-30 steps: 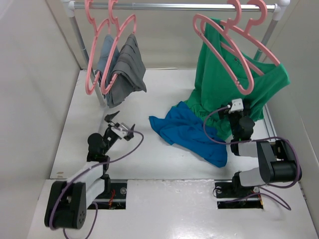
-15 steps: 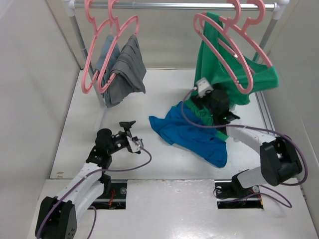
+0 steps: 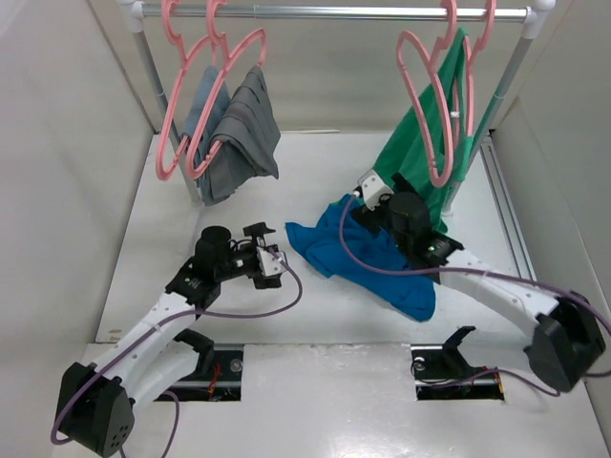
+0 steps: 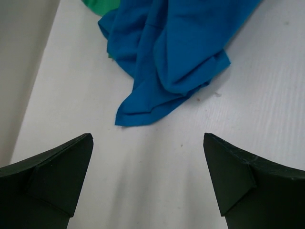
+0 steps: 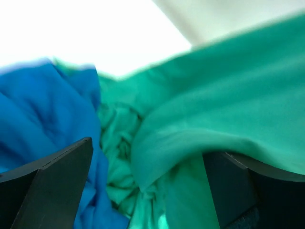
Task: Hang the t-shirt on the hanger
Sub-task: Grab a hanger with the right arm
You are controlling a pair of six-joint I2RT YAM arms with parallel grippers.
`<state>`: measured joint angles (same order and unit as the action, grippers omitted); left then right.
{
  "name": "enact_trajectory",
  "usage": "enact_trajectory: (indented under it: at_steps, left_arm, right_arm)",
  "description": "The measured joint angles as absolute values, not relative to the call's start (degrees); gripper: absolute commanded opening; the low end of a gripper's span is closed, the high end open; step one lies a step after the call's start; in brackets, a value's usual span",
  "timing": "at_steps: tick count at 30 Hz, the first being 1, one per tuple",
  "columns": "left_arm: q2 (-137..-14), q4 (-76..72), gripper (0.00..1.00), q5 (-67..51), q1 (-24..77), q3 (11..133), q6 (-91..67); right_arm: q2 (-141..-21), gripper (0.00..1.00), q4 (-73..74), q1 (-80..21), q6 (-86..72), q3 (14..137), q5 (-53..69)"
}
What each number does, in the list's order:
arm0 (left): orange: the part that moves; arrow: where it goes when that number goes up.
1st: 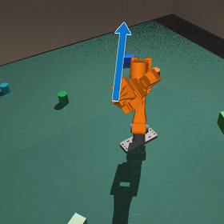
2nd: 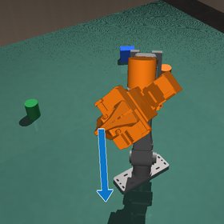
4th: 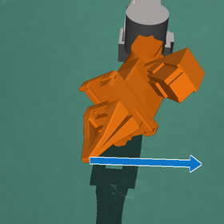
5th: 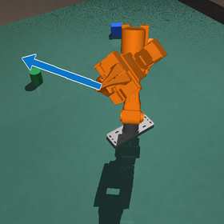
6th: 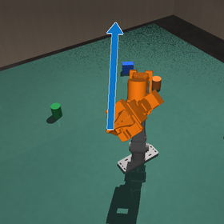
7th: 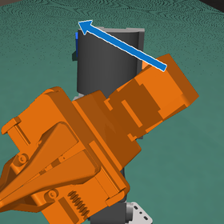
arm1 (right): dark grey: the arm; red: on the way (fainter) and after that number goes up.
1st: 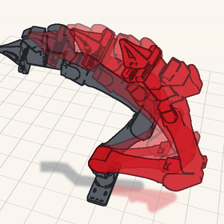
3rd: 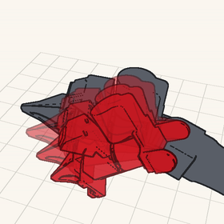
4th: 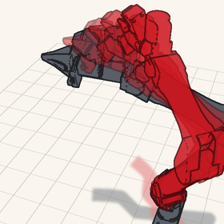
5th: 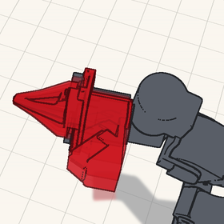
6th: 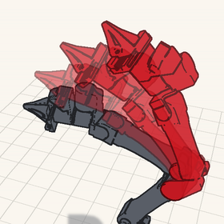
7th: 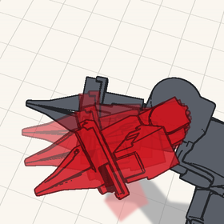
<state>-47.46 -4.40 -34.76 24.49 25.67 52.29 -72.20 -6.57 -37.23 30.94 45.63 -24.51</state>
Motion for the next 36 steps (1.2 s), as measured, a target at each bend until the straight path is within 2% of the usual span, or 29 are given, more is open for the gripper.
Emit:
enact_trajectory:
  at_steps: [8, 11, 12, 15, 19, 28, 32, 36]
  left_arm:
    - [-52.5, -10.1, 1.00, -35.7, 27.1, 25.7, 42.3]
    - [-55.9, -14.2, 0.94, -36.6, 27.4, 25.7, 38.7]
    - [-57.5, -15.4, 0.89, -36.9, 27.6, 25.9, 37.7]
    - [-63.0, -18.0, 0.85, -36.7, 28.6, 27.7, 35.4]
    - [-66.3, -20.2, 0.85, -35.9, 29.8, 28.6, 34.0]
    - [-66.3, -23.5, 0.87, -33.9, 29.9, 28.6, 33.9]
    - [-66.3, -25.0, 0.87, -33.8, 29.9, 28.6, 32.9]
    - [-67.1, -26.1, 0.83, -34.4, 29.9, 28.6, 30.5]
  right_arm:
    - [-59.3, 1.00, -2.9, -39.4, 28.7, 43.0, -17.7]
    - [-57.8, 1.00, 1.3, -42.2, 28.4, 42.4, -15.9]
    - [-57.4, 1.00, 2.5, -43.4, 28.4, 42.3, -15.8]
    - [-56.2, 1.00, 5.7, -47.7, 28.3, 42.4, -15.9]
    - [-55.2, 1.00, 9.4, -51.7, 27.5, 43.2, -18.0]
    - [-45.4, 1.00, 11.2, -51.8, 25.2, 43.5, -22.4]
    - [-47.5, 1.00, 14.5, -51.8, 25.0, 47.1, -22.3]
    - [-49.2, 1.00, 18.5, -51.8, 25.1, 52.8, -20.8]
